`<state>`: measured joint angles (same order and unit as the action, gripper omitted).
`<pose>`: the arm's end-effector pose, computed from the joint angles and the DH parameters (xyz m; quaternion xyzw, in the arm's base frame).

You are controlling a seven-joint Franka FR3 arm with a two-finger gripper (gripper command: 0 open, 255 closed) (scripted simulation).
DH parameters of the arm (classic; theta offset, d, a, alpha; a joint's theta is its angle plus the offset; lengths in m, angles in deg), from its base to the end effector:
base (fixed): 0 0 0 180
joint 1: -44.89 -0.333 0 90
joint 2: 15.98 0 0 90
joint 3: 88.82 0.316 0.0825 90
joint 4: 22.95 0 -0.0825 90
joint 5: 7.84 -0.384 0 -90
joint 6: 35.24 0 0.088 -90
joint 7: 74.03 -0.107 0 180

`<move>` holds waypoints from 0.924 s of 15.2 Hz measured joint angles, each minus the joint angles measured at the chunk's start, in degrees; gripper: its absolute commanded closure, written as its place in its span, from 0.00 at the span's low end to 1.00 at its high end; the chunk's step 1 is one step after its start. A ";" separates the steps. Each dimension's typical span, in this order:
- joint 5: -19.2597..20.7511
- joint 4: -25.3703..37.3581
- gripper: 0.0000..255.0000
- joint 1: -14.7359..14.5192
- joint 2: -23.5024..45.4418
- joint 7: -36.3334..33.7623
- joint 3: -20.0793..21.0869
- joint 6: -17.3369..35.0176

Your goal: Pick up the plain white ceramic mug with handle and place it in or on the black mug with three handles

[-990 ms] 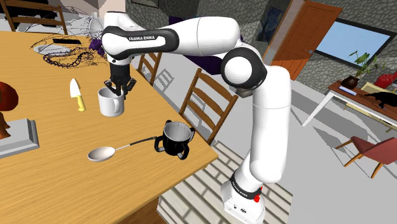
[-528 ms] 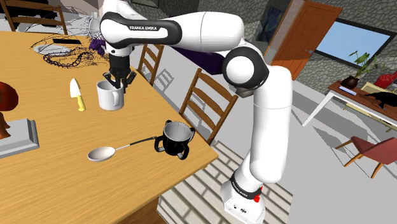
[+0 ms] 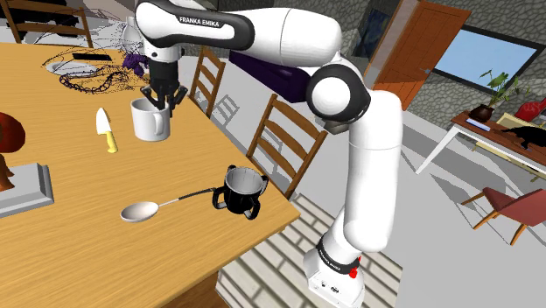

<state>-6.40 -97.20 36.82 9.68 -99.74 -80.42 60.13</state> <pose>0.6603 0.1723 0.4861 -0.9955 0.0848 0.0418 0.0047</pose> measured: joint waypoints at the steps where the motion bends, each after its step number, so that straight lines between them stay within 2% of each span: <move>1: 0.02 1.06 1.00 0.00 0.21 0.06 -0.01 -0.85; 9: 0.14 8.51 1.00 -0.26 1.27 0.00 -0.01 -7.24; 14: -1.42 -7.95 1.00 1.47 -10.74 1.12 0.06 -2.78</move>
<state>-7.82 -105.15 38.29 -1.06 -98.62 -80.36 57.35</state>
